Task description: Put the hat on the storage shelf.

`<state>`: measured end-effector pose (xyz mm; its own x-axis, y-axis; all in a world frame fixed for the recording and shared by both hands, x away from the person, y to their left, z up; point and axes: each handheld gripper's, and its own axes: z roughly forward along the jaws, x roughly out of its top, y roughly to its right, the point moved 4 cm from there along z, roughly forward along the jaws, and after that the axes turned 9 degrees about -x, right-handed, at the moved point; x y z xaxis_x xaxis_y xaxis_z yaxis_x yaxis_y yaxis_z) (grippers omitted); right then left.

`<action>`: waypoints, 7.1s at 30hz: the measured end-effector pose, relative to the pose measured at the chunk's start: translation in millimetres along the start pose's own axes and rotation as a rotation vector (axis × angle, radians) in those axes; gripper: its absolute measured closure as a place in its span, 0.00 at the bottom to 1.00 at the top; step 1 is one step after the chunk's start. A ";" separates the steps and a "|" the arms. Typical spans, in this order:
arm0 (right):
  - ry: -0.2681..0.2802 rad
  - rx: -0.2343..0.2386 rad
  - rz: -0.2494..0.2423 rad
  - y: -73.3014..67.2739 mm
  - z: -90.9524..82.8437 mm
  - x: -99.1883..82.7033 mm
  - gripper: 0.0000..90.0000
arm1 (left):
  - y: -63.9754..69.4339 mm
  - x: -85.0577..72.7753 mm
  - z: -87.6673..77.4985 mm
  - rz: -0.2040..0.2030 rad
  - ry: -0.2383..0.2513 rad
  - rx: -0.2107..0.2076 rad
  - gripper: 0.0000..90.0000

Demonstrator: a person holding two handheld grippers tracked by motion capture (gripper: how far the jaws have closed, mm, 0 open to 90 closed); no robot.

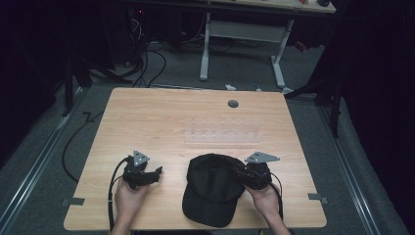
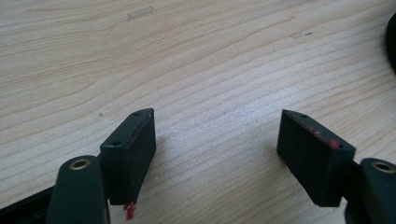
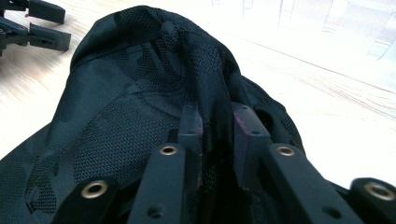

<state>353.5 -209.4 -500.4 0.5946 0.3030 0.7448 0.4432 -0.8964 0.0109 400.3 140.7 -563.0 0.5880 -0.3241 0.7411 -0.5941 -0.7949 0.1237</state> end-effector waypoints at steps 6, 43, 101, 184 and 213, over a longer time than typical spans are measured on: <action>0.009 0.001 -0.007 0.9 0.4 0.1 0.92 | 0.0 0.0 0.0 0.000 0.000 0.001 0.32; 0.160 0.051 -0.037 16.2 -39.3 21.8 0.95 | -0.1 0.3 0.2 -0.004 0.001 0.004 0.32; 0.302 0.112 -0.083 25.8 -59.2 62.4 0.95 | 88.1 57.6 -22.6 0.118 0.053 -0.573 0.24; 0.415 0.137 -0.117 20.3 -59.0 74.9 0.54 | 106.8 66.9 -38.1 0.186 0.038 -0.780 0.96; 0.075 -0.069 -0.016 56.5 -1.0 -15.6 0.45 | 77.6 85.0 -59.4 0.083 0.220 -0.598 0.96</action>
<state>368.6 -265.2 -510.8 0.5347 0.2946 0.7920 0.4032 -0.9127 0.0673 371.6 81.9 -451.2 0.4383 -0.2086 0.8743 -0.8736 -0.3275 0.3599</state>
